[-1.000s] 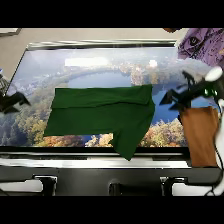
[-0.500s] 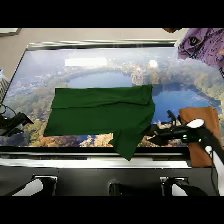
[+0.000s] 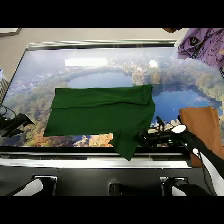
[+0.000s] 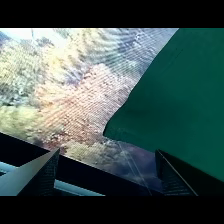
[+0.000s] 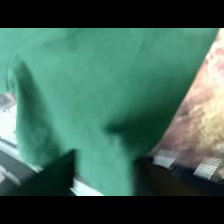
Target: Fold the clothes and pants, and hang the long-sleeved shirts on hangers.
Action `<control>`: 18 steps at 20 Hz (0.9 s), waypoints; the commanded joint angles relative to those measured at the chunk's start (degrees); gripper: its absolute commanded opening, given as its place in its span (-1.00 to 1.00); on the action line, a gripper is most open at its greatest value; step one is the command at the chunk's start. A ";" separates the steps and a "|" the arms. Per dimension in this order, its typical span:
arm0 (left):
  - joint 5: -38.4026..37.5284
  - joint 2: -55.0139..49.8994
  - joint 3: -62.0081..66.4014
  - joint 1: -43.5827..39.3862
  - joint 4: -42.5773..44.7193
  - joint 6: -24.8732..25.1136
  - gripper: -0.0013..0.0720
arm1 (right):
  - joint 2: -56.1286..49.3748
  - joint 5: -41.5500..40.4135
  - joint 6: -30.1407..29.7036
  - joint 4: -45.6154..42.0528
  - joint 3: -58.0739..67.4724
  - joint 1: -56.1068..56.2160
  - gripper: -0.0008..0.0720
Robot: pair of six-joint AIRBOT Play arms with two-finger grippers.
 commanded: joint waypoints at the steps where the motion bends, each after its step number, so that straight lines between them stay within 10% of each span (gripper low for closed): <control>1: -2.10 -0.20 -0.04 0.20 -0.74 -3.04 0.93 | -1.73 -0.72 -5.97 7.74 -0.07 0.46 -0.71; 8: 0.11 -5.16 -8.79 8.20 -20.04 14.25 0.93 | -1.55 0.61 -6.58 8.11 0.26 0.46 -0.91; 18: 1.46 -11.76 -9.62 8.72 -19.91 16.33 0.93 | -1.53 1.75 -6.60 8.13 0.26 0.46 -0.91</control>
